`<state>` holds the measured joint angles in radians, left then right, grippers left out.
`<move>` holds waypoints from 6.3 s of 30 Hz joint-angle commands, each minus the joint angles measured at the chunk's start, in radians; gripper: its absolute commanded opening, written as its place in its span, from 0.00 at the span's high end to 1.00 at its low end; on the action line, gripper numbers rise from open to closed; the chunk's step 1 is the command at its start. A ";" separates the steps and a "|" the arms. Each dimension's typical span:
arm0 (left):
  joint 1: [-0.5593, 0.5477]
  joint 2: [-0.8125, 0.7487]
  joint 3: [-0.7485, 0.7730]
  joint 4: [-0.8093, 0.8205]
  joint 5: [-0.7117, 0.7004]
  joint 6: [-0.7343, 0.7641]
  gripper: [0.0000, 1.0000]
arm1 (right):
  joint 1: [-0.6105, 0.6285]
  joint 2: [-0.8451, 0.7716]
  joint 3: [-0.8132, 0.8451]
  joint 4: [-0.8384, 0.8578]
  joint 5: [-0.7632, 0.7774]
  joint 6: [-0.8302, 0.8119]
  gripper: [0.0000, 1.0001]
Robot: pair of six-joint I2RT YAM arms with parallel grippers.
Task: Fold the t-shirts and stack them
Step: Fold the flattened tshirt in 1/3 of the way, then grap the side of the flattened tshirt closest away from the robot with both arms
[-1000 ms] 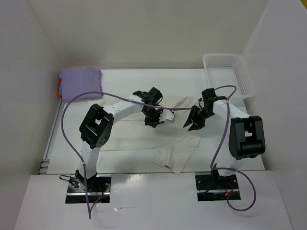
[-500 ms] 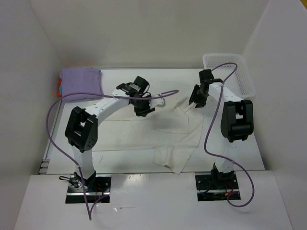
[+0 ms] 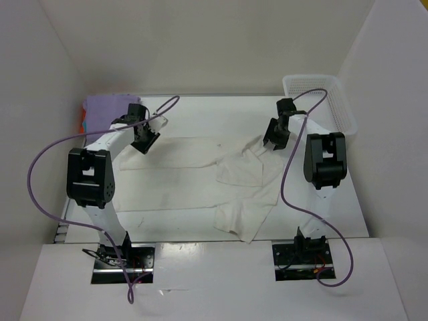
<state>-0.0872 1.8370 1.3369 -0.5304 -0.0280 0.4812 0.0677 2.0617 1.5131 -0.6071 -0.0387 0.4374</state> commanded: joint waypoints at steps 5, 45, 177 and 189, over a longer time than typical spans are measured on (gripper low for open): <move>0.078 0.028 -0.028 0.102 -0.029 -0.070 0.53 | -0.023 -0.009 0.042 0.059 0.040 0.003 0.45; 0.222 0.137 -0.094 0.152 -0.112 -0.052 0.53 | 0.080 0.032 0.223 0.073 0.452 0.044 0.79; 0.244 -0.369 -0.323 -0.345 -0.061 0.516 0.43 | 0.749 -0.559 -0.482 -0.410 0.072 0.432 0.38; 0.212 -0.531 -0.568 -0.384 -0.072 0.611 0.19 | 1.103 -0.522 -0.580 -0.344 0.082 0.606 0.26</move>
<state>0.1432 1.3464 0.8021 -0.9276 -0.1120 1.0485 1.1366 1.5173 0.9577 -0.9752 0.0154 0.9764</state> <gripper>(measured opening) 0.804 0.728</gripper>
